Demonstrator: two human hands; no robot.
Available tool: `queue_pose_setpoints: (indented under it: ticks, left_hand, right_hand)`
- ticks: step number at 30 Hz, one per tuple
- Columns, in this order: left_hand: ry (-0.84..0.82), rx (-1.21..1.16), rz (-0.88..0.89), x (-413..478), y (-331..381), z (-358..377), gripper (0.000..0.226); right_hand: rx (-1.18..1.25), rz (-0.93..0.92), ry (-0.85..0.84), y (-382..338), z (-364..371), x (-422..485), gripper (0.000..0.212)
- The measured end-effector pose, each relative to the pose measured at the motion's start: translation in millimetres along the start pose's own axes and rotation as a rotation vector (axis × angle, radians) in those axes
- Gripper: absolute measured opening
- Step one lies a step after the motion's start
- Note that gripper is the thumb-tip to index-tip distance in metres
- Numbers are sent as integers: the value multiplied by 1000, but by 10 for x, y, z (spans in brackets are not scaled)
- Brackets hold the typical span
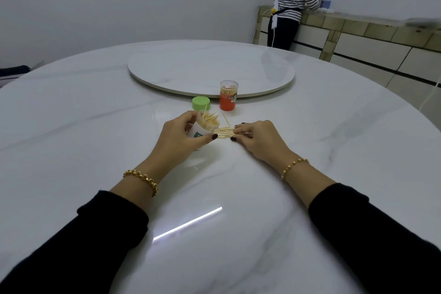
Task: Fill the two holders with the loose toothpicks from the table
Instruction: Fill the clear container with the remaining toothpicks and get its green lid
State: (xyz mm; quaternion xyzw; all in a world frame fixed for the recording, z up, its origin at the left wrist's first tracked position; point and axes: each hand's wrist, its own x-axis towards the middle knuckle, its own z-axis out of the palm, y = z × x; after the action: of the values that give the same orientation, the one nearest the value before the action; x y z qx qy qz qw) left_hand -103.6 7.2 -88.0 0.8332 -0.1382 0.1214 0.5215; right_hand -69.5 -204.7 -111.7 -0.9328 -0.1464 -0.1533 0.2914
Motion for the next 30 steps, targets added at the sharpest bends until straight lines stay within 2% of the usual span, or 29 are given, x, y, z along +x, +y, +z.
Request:
queue_pose_setpoints:
  ticks: [5, 14, 21, 26, 30]
  left_hand:
    - [5, 5, -2, 0, 1, -4, 48]
    - [-12, -9, -10, -10, 8, 0, 47]
    - [-8, -6, -6, -12, 16, -1, 45]
    - [-16, -26, -11, -12, 2, 3, 44]
    - [-19, -19, -12, -1, -18, 3, 44]
  right_hand:
    - [15, 13, -21, 13, -12, 2, 27]
    - [-44, -26, 76, -5, 13, 17, 15]
    - [-129, -65, 61, -24, 39, 64, 13]
    - [52, 50, 124, -61, 35, 126, 9]
    - [398, 210, 215, -166, -43, 191, 6]
